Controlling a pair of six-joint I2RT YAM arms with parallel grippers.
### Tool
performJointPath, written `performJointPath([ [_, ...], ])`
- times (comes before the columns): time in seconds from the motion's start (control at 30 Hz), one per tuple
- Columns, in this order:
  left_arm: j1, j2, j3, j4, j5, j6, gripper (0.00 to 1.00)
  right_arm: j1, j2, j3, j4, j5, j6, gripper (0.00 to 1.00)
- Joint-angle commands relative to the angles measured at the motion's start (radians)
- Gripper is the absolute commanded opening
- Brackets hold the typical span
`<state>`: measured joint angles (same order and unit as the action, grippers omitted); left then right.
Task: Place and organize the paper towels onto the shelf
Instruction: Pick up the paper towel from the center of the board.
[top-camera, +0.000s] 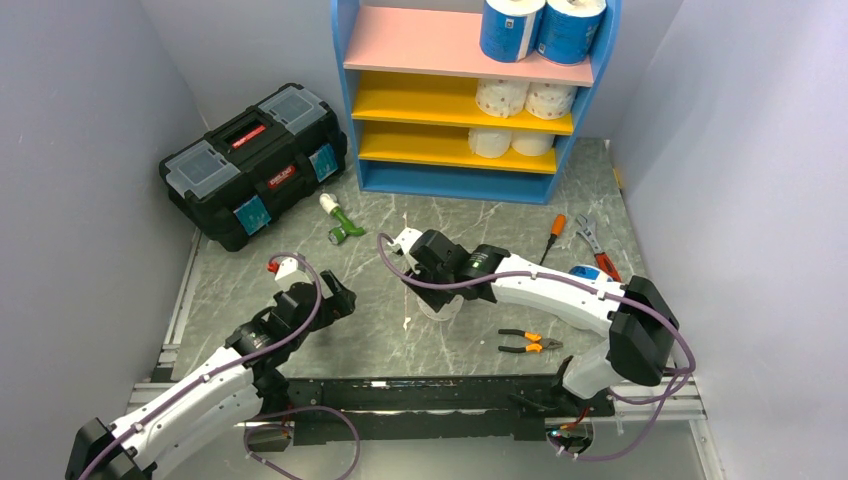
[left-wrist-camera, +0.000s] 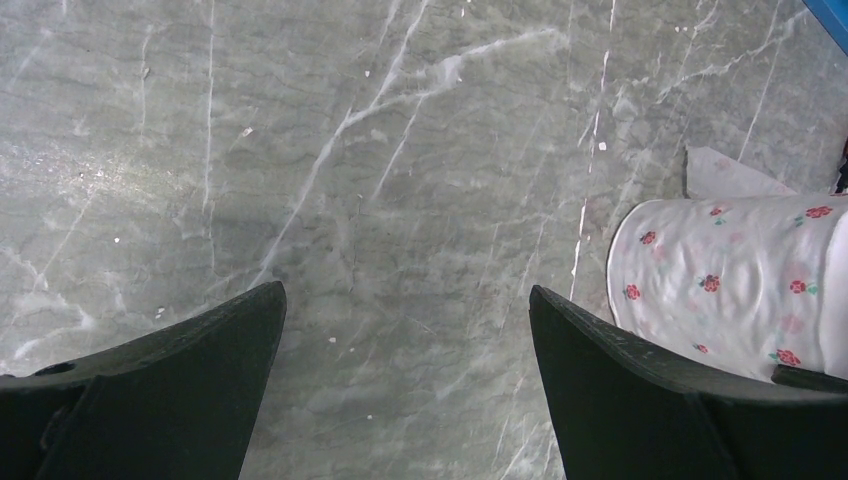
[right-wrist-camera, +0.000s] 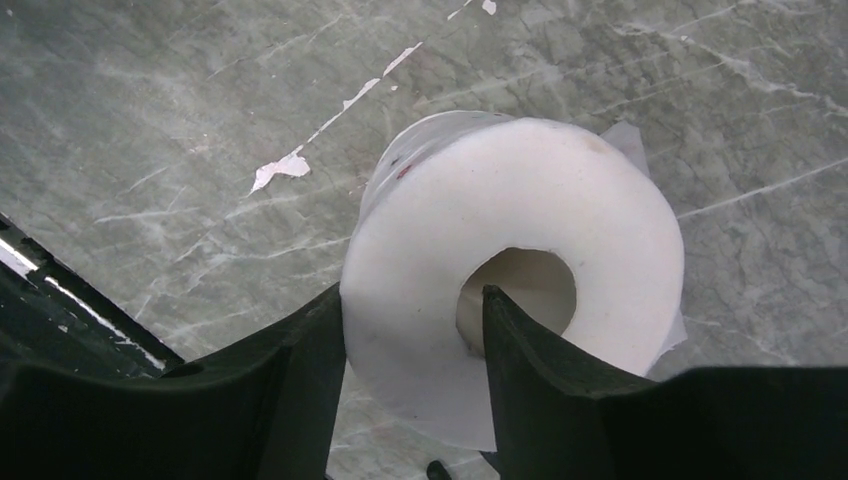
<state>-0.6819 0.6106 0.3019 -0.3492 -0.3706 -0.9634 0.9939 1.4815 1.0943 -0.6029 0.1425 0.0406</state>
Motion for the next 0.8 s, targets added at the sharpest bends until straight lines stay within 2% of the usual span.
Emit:
performJointPath([
  [0.0, 0.003, 0.002, -0.002, 0.039, 0.003, 0.007, 0.99, 0.002, -0.008, 0.035, -0.033, 0.001, -0.027, 0.47],
  [0.1, 0.003, 0.006, 0.001, 0.047, 0.006, 0.014, 0.98, 0.001, -0.007, 0.043, -0.044, 0.0, -0.031, 0.36],
  [0.27, 0.003, 0.002, 0.005, 0.079, 0.011, 0.037, 0.98, -0.007, -0.027, 0.069, -0.069, -0.001, -0.031, 0.25],
  [0.4, 0.003, -0.003, 0.013, 0.155, 0.025, 0.078, 0.99, -0.055, -0.073, 0.129, -0.098, -0.009, -0.031, 0.23],
  [0.53, 0.004, 0.003, 0.024, 0.257, 0.044, 0.111, 0.99, -0.118, -0.086, 0.259, -0.15, -0.025, -0.071, 0.22],
  [0.77, -0.001, 0.051, 0.029, 0.523, 0.062, 0.139, 0.99, -0.228, 0.027, 0.55, -0.252, -0.026, -0.139, 0.22],
])
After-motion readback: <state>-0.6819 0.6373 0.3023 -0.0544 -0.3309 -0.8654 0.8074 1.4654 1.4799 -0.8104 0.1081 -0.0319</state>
